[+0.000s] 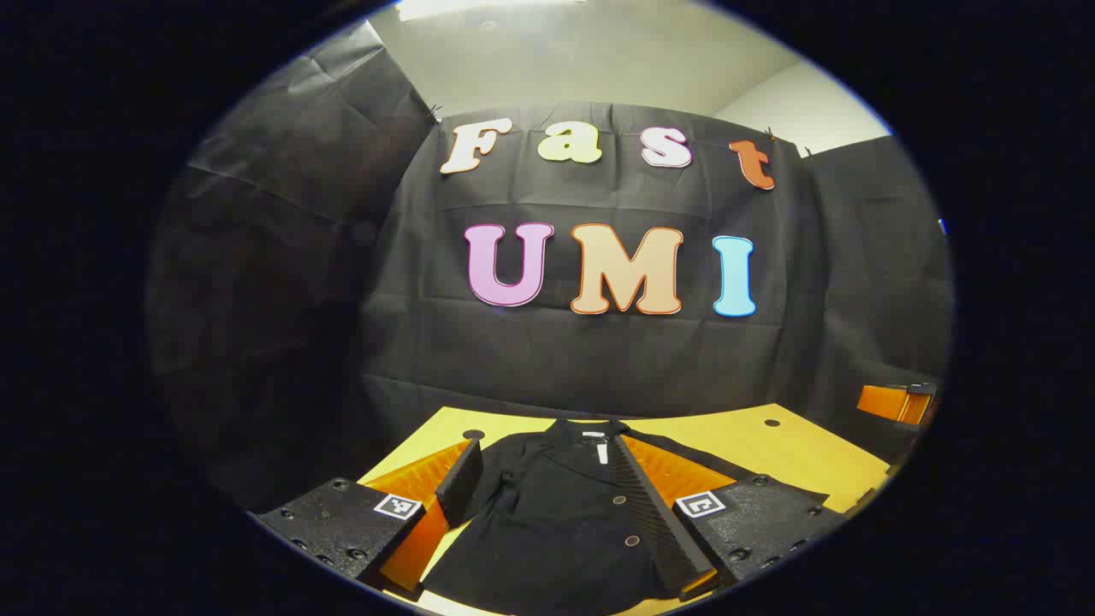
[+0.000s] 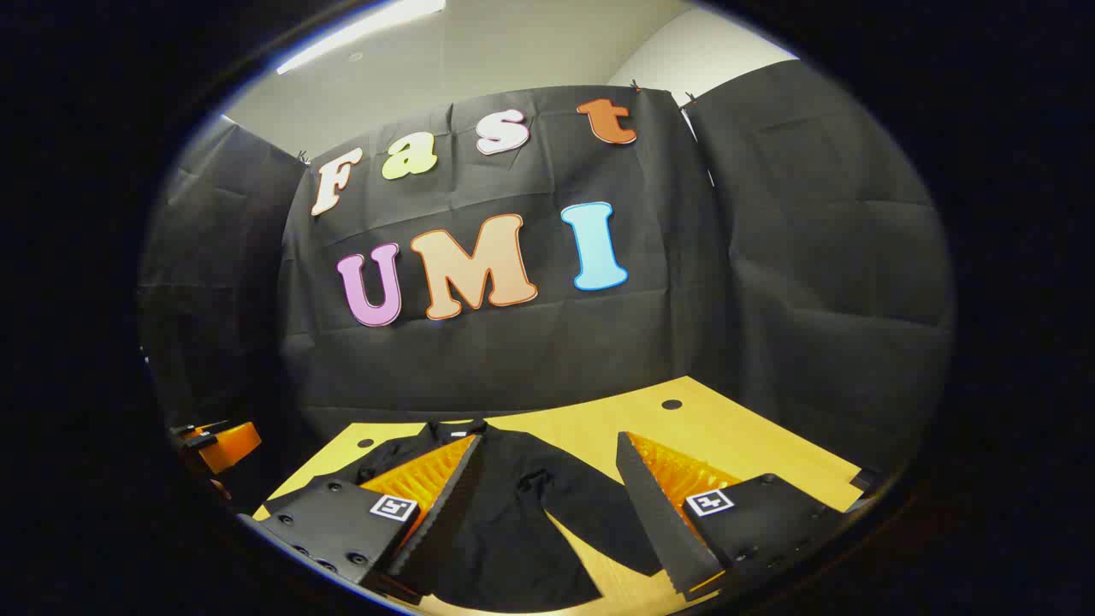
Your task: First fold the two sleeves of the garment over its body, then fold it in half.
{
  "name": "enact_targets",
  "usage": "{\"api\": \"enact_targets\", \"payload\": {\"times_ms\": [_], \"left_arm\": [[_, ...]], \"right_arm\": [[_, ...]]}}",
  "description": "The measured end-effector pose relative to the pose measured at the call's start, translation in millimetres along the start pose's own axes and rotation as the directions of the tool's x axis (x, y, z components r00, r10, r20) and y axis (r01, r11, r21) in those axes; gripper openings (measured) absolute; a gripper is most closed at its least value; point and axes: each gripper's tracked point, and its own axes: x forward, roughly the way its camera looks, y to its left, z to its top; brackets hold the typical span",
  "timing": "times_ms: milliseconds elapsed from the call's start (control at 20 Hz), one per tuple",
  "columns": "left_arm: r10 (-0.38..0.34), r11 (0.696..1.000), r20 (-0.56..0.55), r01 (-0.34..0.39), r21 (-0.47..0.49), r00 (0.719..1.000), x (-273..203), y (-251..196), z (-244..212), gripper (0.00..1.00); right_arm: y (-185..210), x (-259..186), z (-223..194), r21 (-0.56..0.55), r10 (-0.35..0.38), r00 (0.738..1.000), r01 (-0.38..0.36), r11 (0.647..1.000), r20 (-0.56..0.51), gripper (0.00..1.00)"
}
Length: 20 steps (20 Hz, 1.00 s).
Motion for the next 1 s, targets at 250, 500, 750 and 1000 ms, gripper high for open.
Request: {"api": "enact_targets", "payload": {"times_ms": [250, 500, 750, 1000], "left_arm": [[0.057, 0.998, -0.003, -0.057, 0.011, 0.998, -2, 15, -4, 0.93], [0.082, 0.996, -0.004, -0.082, 0.037, 0.997, -8, 23, -2, 0.92], [0.109, 0.994, -0.017, -0.109, 0.022, 0.994, -7, 28, -4, 0.92], [0.122, 0.992, -0.009, -0.122, 0.039, 0.992, -7, 33, 0, 0.92]], "right_arm": [[-11, -3, -8, -0.011, -0.020, 1.000, 0.020, 1.000, -0.023, 0.98], [-5, 2, -12, -0.026, -0.002, 0.999, 0.001, 1.000, -0.040, 0.98], [6, 8, -11, -0.038, 0.033, 0.998, -0.035, 0.999, -0.044, 0.98], [7, 8, -11, -0.048, 0.051, 0.997, -0.054, 0.997, -0.055, 0.98]]}}
